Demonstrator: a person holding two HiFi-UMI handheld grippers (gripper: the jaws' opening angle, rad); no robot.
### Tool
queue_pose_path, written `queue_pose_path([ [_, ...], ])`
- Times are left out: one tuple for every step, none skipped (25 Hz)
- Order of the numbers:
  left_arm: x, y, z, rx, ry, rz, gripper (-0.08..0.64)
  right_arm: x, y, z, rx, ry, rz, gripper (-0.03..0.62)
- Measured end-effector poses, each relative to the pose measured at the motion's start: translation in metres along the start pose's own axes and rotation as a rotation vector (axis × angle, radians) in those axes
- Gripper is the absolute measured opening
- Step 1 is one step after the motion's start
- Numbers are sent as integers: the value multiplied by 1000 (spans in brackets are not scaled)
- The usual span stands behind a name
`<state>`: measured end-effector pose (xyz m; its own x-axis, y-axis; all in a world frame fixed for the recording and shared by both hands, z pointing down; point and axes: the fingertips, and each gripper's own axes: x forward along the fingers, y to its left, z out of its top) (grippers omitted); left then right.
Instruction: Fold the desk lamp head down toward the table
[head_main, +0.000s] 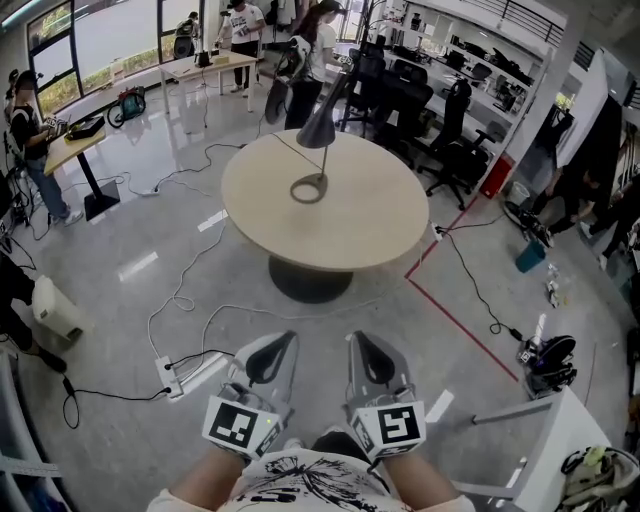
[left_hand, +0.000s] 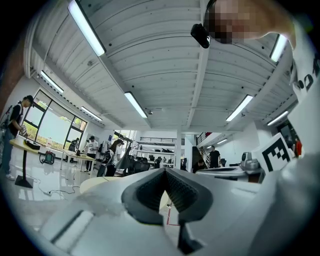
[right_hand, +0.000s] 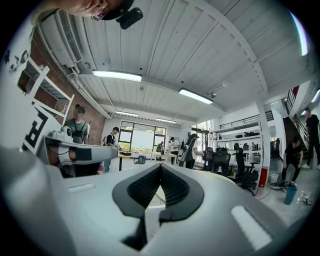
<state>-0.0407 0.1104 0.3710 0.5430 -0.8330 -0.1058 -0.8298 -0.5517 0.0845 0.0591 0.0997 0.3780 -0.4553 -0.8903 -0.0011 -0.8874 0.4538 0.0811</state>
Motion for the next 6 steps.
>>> queue_pose_path([
  [1,0,0,1,-1,0,6,0,-1,0,-1,1,1,8],
  [2,-1,0,1,-2,1,6,0,-3,0,0,0,1,8],
  [3,-1,-1,1,-2,2,6,1,-4,-1,0,-1,1,8],
  [3,-1,-2,1,-1,2,6,1,-5,-1,1,-2,2,8],
  [4,-1,-3,0,0,4,6,1,-5,-2,2,-2,2,8],
  [4,-1,-4,0,1,5,6,2,-6,-3,2,-3,2,8],
])
